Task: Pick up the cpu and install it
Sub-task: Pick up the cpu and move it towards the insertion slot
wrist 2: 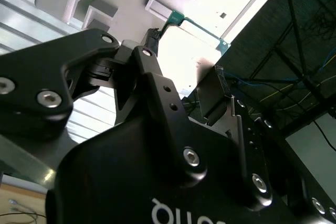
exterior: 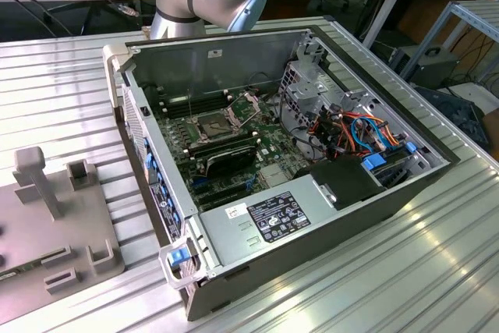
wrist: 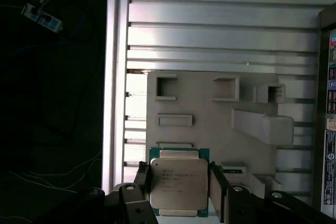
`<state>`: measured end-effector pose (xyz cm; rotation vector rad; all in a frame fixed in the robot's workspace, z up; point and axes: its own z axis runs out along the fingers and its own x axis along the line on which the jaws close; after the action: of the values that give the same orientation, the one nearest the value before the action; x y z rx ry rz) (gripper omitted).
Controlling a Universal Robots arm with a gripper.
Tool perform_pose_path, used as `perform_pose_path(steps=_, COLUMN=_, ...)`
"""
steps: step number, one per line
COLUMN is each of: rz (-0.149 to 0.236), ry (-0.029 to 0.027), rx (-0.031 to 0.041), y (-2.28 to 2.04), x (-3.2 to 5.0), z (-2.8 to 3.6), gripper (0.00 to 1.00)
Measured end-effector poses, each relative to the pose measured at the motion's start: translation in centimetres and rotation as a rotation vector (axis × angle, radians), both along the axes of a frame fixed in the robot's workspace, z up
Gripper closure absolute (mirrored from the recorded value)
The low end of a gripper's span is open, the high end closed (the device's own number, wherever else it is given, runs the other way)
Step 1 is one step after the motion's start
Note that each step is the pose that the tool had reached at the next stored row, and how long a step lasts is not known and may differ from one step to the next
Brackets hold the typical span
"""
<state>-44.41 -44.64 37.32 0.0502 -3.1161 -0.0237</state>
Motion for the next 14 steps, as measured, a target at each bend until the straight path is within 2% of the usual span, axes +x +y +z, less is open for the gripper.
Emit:
perform_pose_path(steps=6, rz=0.000, ry=0.0000, rx=0.0000, y=0.00, x=0.04, z=0.00, gripper=0.45)
perform_pose_path(steps=14, rz=0.000, ry=-0.0001, rx=0.0000, y=0.00, x=0.75, z=0.00, gripper=0.45)
